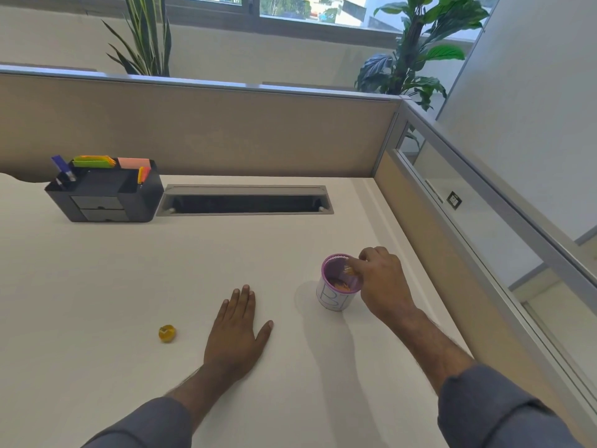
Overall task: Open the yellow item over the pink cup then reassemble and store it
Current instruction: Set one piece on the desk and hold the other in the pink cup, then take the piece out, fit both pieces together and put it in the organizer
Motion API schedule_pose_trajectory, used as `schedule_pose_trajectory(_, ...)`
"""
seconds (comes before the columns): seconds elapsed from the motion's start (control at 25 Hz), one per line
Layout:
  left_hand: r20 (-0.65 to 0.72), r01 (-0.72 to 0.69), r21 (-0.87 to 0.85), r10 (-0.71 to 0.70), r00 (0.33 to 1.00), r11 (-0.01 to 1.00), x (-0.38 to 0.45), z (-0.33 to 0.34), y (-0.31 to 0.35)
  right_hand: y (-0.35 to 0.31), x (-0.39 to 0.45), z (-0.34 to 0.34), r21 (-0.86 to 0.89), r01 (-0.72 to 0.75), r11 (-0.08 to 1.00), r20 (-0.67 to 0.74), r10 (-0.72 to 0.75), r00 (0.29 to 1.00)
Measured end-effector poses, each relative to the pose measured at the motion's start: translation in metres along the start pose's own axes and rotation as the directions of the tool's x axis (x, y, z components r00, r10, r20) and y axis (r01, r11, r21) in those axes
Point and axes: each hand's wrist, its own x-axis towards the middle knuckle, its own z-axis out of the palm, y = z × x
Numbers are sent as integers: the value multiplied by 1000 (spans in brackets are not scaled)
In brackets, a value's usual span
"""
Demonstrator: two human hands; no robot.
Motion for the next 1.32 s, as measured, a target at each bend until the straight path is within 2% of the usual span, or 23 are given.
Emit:
schedule_pose_trajectory(0.32,1,0,-17,0,1000,1000,0,2,-1,-3,4,-6,-66,-3,998,72,8,997)
schedule_pose_trajectory(0.68,-9,-7,-18,7,1000,1000,0,3,-2,-8,6,-8,-158,64,985,30,-60,998)
schedule_pose_trajectory(0.8,-2,-12,-3,12,1000,1000,0,3,-3,-14,8,-7,-191,103,976,67,-91,994)
schedule_pose_trajectory(1.0,51,-12,-37,14,999,999,4,1,-5,-18,7,-6,-158,64,985,38,-58,998)
schedule_pose_trajectory(1.08,72,-19,-41,22,997,999,5,-5,-10,-19,7,-5,-96,24,995,21,-22,1000)
schedule_pose_trajectory(1.16,50,-25,-41,27,998,999,6,-14,-15,-24,6,-4,72,-64,995,-43,67,997)
schedule_pose_trajectory(1.32,-32,-36,19,36,999,999,10,-45,-37,-44,2,0,469,-104,877,-139,190,972)
